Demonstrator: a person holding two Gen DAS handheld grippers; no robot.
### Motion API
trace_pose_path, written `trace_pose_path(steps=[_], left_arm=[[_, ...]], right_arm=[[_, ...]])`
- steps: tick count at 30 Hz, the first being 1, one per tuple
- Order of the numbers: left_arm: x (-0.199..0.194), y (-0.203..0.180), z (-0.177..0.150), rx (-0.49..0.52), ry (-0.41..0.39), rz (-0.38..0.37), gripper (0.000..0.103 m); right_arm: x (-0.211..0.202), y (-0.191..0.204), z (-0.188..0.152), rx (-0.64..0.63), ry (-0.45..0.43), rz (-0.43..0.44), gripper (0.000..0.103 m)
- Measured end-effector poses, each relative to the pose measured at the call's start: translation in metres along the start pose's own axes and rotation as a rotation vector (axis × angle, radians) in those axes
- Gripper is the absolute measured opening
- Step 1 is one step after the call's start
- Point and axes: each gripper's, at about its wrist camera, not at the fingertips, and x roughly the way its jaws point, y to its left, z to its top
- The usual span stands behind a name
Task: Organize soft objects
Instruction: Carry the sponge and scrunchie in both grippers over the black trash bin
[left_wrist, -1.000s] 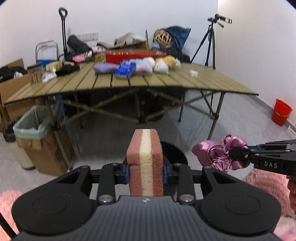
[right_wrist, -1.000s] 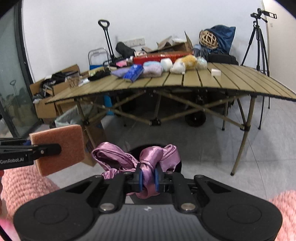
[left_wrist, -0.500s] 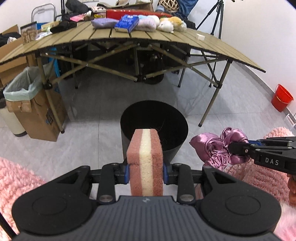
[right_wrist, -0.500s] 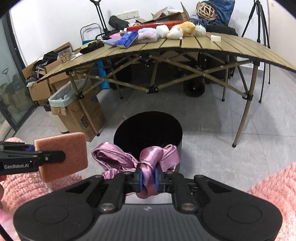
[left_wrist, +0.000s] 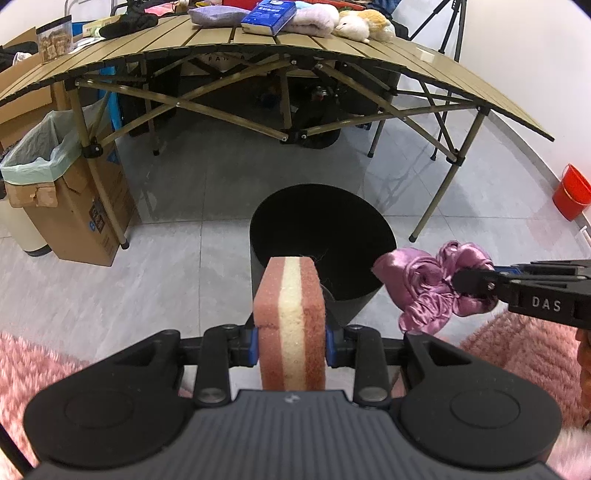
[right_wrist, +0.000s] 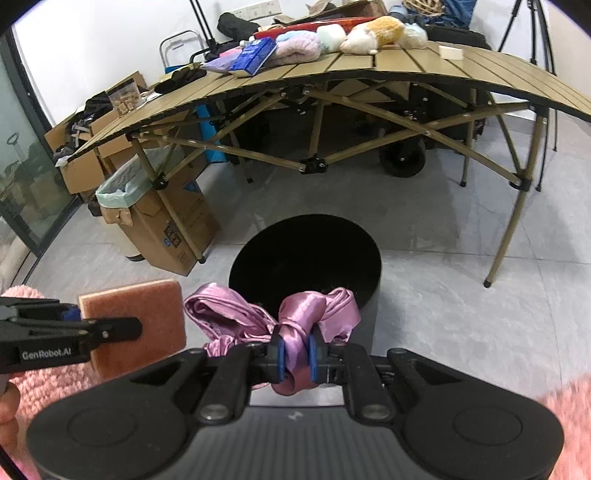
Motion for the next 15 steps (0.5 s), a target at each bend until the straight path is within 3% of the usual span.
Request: trace_pose_path(steps=[15], left_arm=[[0.03,0.012,0.036,-0.023,-0.019,0.077,0.032]], right_arm=[[0.084,0.0,0.057,-0.068,-0.03,0.007,0.012]])
